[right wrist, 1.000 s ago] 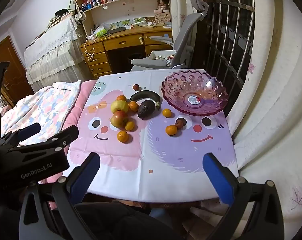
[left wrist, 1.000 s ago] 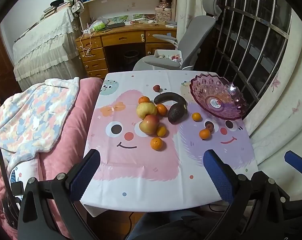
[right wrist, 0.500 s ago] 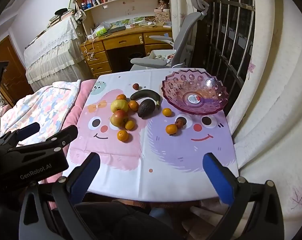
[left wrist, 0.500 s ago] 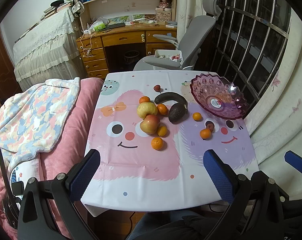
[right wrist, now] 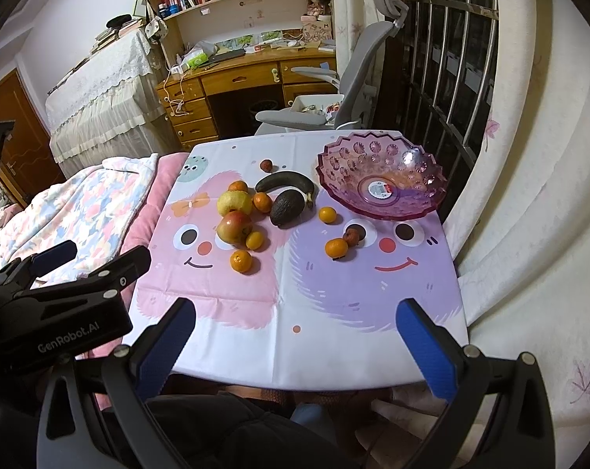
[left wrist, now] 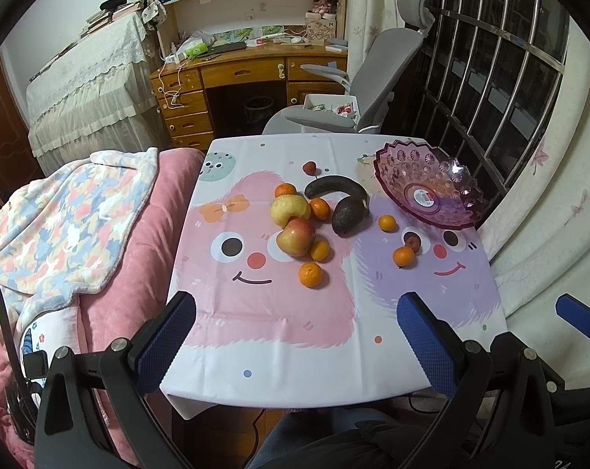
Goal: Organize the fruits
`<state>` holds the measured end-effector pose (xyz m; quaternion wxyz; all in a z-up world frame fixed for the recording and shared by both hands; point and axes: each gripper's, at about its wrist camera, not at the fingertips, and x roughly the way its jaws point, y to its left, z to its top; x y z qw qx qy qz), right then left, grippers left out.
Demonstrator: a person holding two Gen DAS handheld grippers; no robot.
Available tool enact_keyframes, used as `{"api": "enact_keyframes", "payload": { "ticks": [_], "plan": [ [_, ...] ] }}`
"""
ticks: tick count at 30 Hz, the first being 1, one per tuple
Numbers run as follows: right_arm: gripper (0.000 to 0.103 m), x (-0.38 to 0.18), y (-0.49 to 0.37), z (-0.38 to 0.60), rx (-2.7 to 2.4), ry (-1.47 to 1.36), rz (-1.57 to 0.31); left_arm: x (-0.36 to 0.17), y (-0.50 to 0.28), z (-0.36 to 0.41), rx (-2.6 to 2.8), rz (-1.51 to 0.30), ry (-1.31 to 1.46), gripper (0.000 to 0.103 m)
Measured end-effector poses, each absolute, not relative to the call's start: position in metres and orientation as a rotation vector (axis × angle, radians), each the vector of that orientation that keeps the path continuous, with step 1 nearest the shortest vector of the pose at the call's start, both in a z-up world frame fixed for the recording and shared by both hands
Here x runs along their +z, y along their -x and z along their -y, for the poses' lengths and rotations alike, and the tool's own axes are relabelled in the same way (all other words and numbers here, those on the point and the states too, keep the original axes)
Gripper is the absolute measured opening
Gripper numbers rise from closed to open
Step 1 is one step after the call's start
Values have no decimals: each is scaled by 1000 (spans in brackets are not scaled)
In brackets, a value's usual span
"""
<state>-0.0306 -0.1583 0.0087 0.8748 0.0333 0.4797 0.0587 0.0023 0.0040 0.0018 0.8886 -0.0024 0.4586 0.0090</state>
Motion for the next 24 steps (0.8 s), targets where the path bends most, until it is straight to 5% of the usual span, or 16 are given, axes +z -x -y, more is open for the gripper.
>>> {"api": "enact_keyframes", "payload": {
  "ticks": [24],
  "plan": [
    [103, 0, 24, 143, 90, -58, -1003, -16, -8, -25, -5, -1015, 7, 102]
  ]
}}
